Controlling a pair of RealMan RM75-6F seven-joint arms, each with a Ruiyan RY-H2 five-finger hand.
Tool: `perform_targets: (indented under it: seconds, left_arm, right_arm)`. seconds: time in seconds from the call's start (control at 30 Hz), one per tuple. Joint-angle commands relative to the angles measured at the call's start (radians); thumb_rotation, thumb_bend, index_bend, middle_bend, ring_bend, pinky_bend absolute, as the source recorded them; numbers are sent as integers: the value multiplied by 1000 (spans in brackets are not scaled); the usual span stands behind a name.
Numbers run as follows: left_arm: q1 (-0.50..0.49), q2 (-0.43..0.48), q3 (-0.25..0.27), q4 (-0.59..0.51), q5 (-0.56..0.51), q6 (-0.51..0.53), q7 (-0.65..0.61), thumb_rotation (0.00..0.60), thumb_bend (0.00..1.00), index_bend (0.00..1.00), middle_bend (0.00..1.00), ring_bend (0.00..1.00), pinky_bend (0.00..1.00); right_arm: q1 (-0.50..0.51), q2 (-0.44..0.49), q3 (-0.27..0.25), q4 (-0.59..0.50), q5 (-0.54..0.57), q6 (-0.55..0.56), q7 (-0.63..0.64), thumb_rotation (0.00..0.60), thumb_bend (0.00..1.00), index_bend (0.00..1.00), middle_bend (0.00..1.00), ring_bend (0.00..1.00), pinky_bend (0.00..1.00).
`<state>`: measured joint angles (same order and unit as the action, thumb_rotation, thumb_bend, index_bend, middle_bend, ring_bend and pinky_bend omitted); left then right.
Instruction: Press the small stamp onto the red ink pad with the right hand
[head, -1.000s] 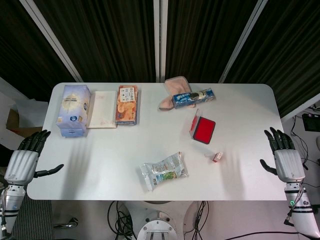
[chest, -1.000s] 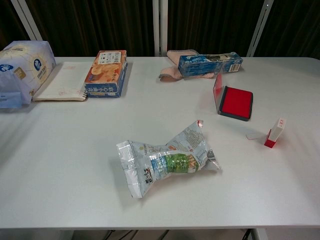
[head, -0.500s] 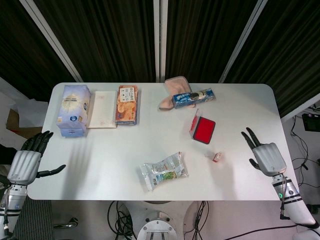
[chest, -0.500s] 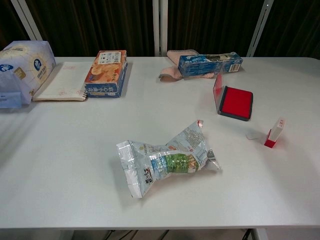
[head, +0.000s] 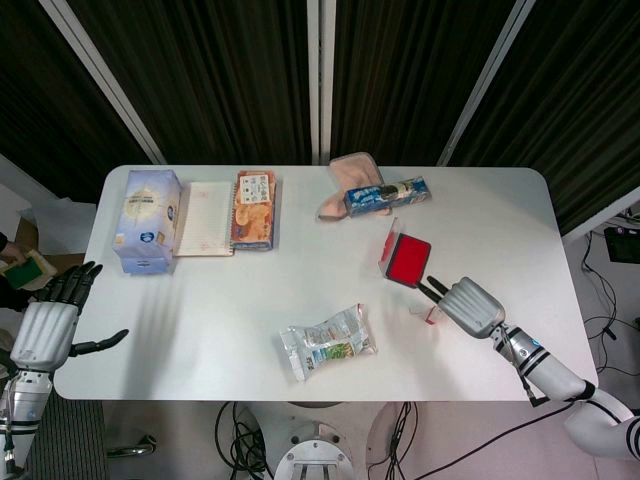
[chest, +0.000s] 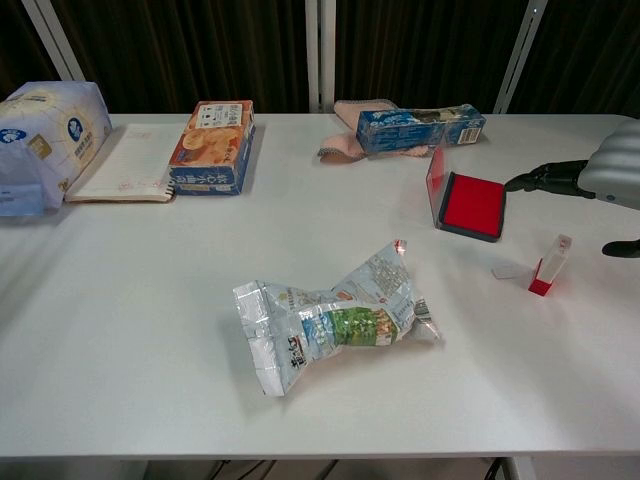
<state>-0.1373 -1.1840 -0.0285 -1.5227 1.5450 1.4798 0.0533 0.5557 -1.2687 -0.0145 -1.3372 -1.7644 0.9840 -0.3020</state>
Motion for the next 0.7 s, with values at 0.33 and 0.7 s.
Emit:
perform_targets:
  seconds: [0.33,0.7]
  left_arm:
    - [-10,0,-3,-6,-4,-16,12,110,0,0,65,77,170]
    - [-9,1,-1,-10,-8,-18,20,113,0,0,65,77,170]
  right_arm:
    - [25,-125,-59,225,-54,93,265,600,153,329,339,723,978]
    - [39,-177,-89,321,-77,153,368,600,167,400,371,723,978]
